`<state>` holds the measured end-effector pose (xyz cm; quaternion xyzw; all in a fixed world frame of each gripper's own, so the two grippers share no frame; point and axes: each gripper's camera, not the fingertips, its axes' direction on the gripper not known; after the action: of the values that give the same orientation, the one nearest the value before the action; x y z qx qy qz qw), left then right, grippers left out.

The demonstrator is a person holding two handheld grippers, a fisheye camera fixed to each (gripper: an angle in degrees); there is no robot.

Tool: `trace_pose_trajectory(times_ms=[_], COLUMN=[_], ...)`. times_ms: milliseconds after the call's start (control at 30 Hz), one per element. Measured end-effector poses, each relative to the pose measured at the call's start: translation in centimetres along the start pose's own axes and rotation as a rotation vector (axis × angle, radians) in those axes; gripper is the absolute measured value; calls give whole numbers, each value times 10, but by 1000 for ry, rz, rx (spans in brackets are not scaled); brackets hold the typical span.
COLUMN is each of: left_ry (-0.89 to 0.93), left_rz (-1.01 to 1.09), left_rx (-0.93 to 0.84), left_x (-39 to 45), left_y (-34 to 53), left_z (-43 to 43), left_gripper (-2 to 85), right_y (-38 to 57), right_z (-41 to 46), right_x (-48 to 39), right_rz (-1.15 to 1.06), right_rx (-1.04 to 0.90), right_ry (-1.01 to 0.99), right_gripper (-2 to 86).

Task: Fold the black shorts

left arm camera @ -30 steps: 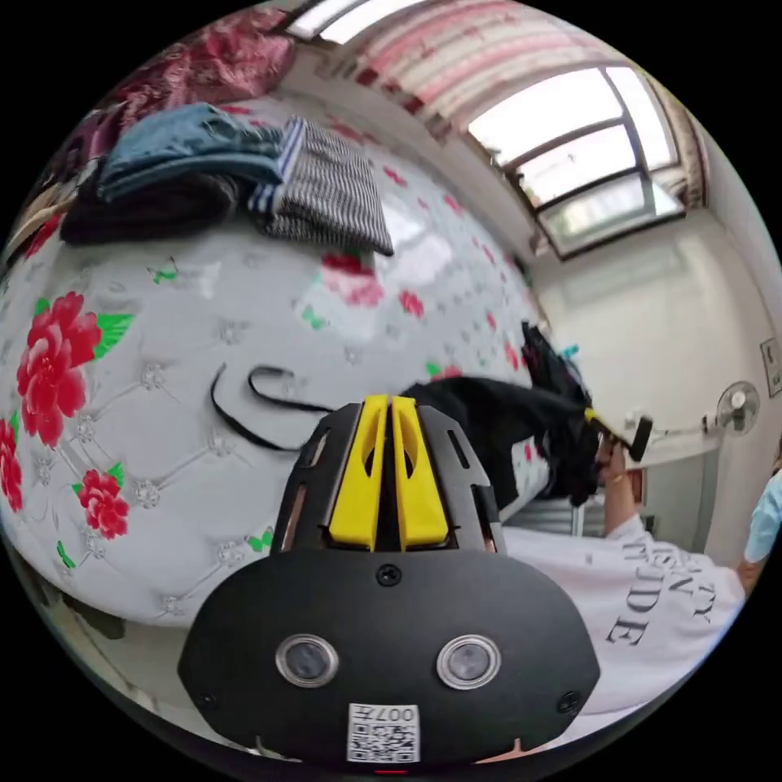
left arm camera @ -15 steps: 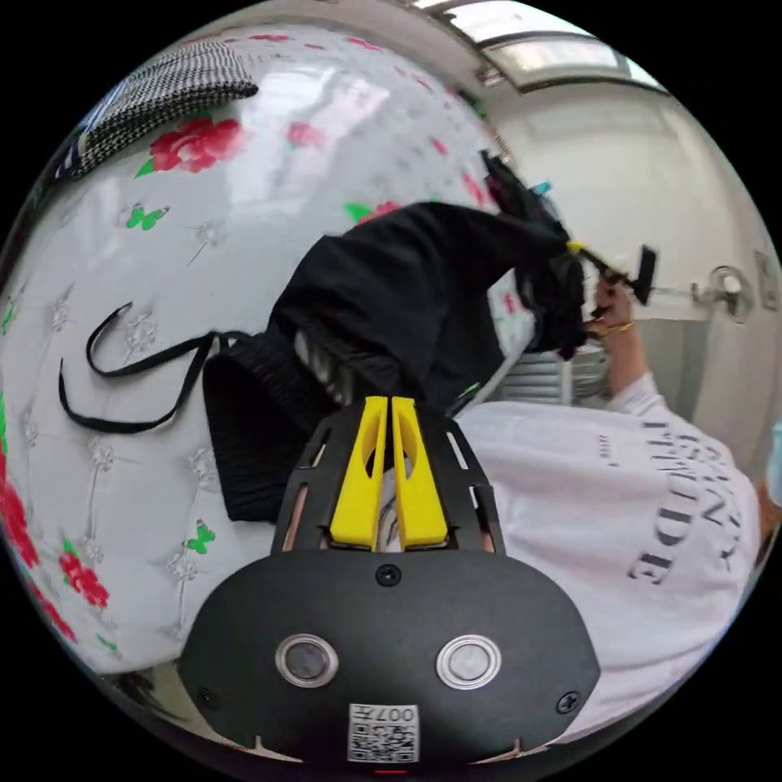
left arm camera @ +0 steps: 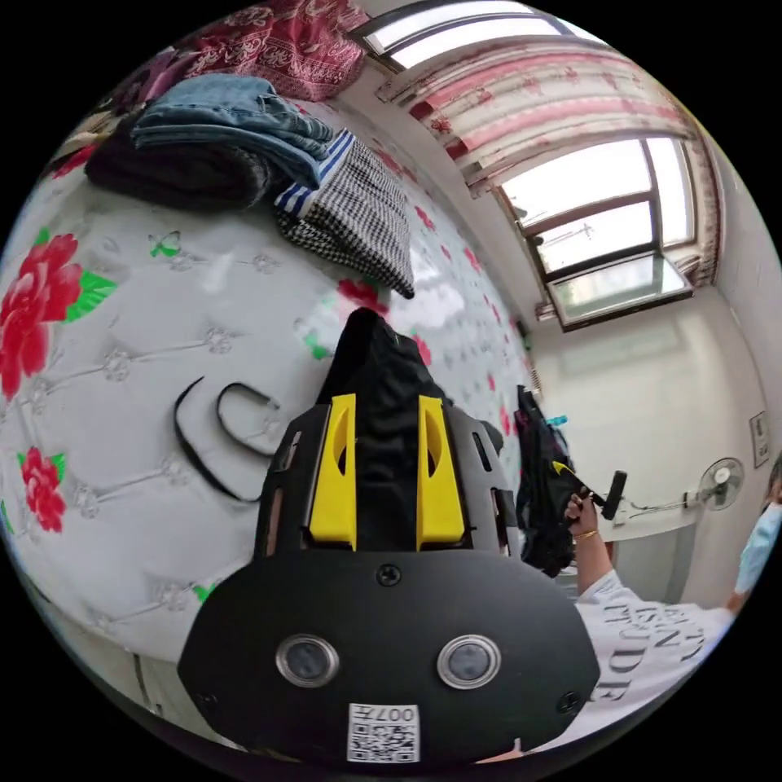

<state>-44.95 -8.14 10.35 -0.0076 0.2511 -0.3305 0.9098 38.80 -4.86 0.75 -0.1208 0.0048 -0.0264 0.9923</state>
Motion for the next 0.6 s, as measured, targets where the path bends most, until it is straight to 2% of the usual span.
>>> trace_pose_trajectory(times_ms=[100, 167, 233, 300, 367, 433, 500, 567, 600], left_ry=[-100, -90, -61, -23, -33, -132, -249, -275, -204], left_rz=[-70, -133, -181, -187, -155, -102, -45, -17, -25], left_rx=[-78, -121, -143, -165, -200, -218, -255, -273, -259], left_x=[-28, -45, -56, -59, -55, -44, -32, -30, -34], left_y=[57, 85, 104, 114, 113, 110, 108, 108, 109], left_z=[-4, -1, 3, 14, 29, 36, 46, 47, 43], left_gripper=[107, 113, 120, 137, 147, 146, 125, 99, 77], right_y=[70, 108, 145, 159, 163, 160, 160, 162, 163], right_z=[35, 46, 53, 59, 67, 86, 88, 91, 92], right_x=[1, 11, 28, 33, 30, 16, 3, -5, -9], right_rz=[56, 156, 310, 366, 357, 284, 246, 240, 214], right_rx=[-135, -184, -198, -207, -216, -290, -264, -260, -270], right_ry=[-3, -3, -84, -129, -141, -115, -4, 89, 121], right_gripper=[55, 59, 68, 75, 77, 76, 66, 47, 34])
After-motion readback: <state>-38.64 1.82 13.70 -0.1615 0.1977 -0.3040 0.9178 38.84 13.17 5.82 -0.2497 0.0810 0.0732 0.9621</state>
